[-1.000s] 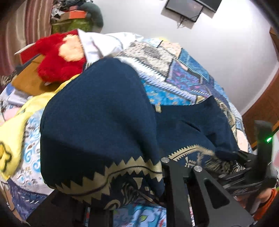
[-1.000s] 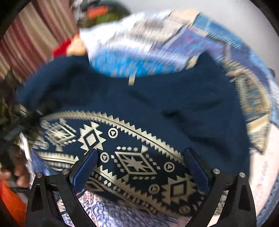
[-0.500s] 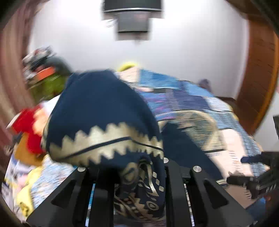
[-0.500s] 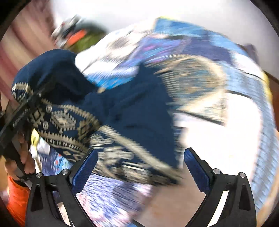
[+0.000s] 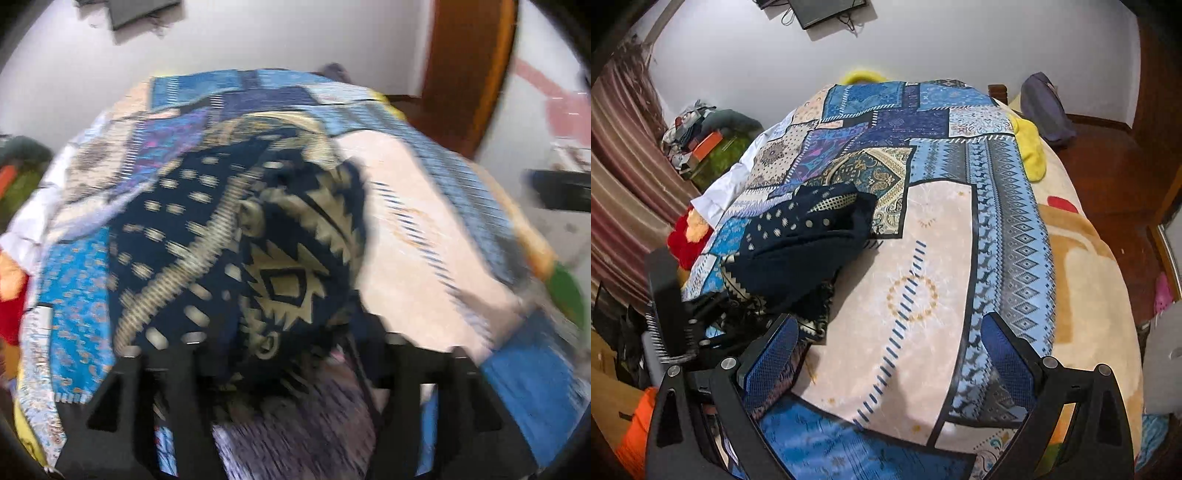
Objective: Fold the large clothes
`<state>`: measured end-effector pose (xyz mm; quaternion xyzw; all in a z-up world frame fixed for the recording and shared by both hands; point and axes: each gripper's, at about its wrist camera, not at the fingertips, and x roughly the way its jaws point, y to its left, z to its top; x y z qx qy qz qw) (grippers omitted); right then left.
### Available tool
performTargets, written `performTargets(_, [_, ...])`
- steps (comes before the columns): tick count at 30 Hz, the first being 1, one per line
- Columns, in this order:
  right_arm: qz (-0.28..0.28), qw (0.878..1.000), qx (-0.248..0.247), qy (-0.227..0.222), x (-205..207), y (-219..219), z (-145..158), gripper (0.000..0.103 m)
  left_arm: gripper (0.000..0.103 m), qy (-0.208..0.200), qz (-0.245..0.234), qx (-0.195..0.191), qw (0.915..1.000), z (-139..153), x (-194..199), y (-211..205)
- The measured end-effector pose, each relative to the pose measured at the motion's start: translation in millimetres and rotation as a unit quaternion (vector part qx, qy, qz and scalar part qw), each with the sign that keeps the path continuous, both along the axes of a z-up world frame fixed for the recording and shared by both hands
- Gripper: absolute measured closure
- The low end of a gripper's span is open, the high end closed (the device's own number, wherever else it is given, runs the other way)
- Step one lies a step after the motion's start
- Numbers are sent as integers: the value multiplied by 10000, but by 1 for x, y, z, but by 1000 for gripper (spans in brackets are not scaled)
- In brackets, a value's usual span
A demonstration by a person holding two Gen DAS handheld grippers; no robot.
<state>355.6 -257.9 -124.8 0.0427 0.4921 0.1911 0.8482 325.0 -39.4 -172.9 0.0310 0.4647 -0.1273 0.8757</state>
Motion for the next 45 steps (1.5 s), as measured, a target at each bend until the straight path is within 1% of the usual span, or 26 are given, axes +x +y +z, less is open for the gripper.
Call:
performTargets(1, [23, 10000, -8, -4, -5, -1, 1, 4, 28, -24, -80, -70, 9999, 5, -9, 1])
performTargets(2, [62, 10000, 1, 1, -6, 2, 2, 4, 26, -118, -133, -137, 9997, 12, -18, 4])
performTargets(4, [186, 9998, 69, -9, -9, 11, 6, 4, 21, -304, -54, -84, 9995, 25, -32, 15])
performTargets(6, [323, 9994, 113, -65, -10, 27, 9, 4, 20, -457, 196, -26, 9988, 36, -38, 31])
performTargets(8, [476, 9987, 131, -119, -7, 46, 13, 4, 14, -525, 478, 37, 9975, 41, -36, 50])
performTargets(10, [653, 9976, 155, -146, -6, 68, 14, 4, 11, -588, 752, 138, 9953, 42, -34, 72])
performTargets(12, [817, 9964, 151, -159, -4, 88, 11, 4, 10, -506, 1024, 262, 9931, 35, -28, 89])
performTargets(16, [1132, 9935, -147, -30, 1, 132, -19, 3, 10, -51, 1377, 12, 9905, 2, -16, 120])
performTargets(18, [1219, 9917, -403, 112, 5, 144, -43, 3, 10, 159, 1404, -113, 9899, -18, -11, 129])
performTargets(20, [1214, 9884, -881, 225, 12, 149, -70, 3, 3, 239, 1357, -241, 9902, -32, -13, 131])
performTargets(21, [1261, 9853, -1101, 335, 15, 148, -86, 3, 2, 261, 1337, -209, 9905, -38, -16, 131])
performTargets(22, [1299, 9840, -1140, 430, 18, 146, -95, 3, 0, 283, 1319, -155, 9907, -42, -19, 129])
performTargets(24, [1273, 9848, -1000, 628, 21, 133, -106, 2, 0, 321, 1276, -43, 9913, -49, -25, 129])
performTargets(25, [1222, 9864, -890, 649, 23, 124, -106, 2, 0, 322, 1282, -28, 9912, -53, -28, 130])
performTargets(27, [1155, 9870, -954, 586, 23, 113, -102, 1, 0, 394, 1321, -120, 9904, -57, -33, 135])
performTargets(29, [1159, 9868, -1000, 529, 21, 104, -101, 0, 0, 519, 1408, -96, 9886, -61, -35, 139])
performTargets(30, [1154, 9868, -1010, 531, 20, 101, -100, 0, 0, 544, 1432, -26, 9882, -63, -37, 139])
performTargets(32, [1074, 9876, -978, 588, 16, 91, -100, 0, 0, 585, 1513, 407, 9859, -69, -40, 138])
performTargets(33, [1007, 9884, -965, 600, 16, 86, -100, 0, 0, 610, 1516, 512, 9852, -73, -41, 139])
performTargets(36, [804, 9907, -891, 648, 16, 70, -94, 0, 3, 693, 1638, 717, 9814, -78, -49, 144])
performTargets(39, [662, 9922, -757, 738, 13, 59, -88, 0, 3, 640, 1741, 837, 9791, -76, -58, 152])
performTargets(41, [635, 9923, -788, 717, 10, 55, -83, 0, 3, 547, 1788, 904, 9782, -70, -64, 156])
performTargets(42, [573, 9916, -958, 658, 8, 53, -81, 0, 3, 479, 1792, 939, 9781, -66, -67, 158])
performTargets(43, [484, 9895, -1236, 566, 7, 52, -79, 0, 3, 430, 1794, 960, 9781, -61, -68, 159])
performTargets(44, [411, 9855, -1590, 428, 6, 51, -78, 0, 3, 356, 1803, 995, 9779, -56, -70, 160])
performTargets(45, [428, 9816, -1834, 312, 3, 49, -76, 0, 3, 271, 1812, 1029, 9777, -50, -72, 161])
